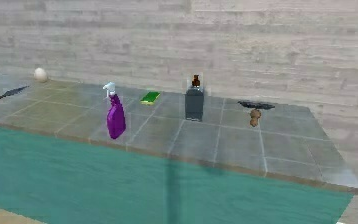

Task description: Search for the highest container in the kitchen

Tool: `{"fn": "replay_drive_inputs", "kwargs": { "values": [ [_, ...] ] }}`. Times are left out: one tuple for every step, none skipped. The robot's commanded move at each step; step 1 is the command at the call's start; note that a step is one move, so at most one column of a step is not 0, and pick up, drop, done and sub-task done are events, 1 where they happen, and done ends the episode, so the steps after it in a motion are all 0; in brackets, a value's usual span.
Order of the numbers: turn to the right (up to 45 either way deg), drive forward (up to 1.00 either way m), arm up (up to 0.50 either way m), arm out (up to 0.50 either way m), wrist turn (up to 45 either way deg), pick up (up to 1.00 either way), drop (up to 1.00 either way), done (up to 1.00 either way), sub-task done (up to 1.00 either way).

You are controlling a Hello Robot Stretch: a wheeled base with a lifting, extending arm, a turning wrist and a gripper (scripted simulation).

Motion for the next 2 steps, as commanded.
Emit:
{"fn": "replay_drive_inputs", "kwargs": {
  "values": [
    [-18.0, 0.00, 0.00, 0.00, 0.0, 0.00, 0.00, 0.00, 0.00],
    [0.0, 0.00, 0.00, 0.00, 0.0, 0.00, 0.00, 1.00, 0.00]
  ]
}}
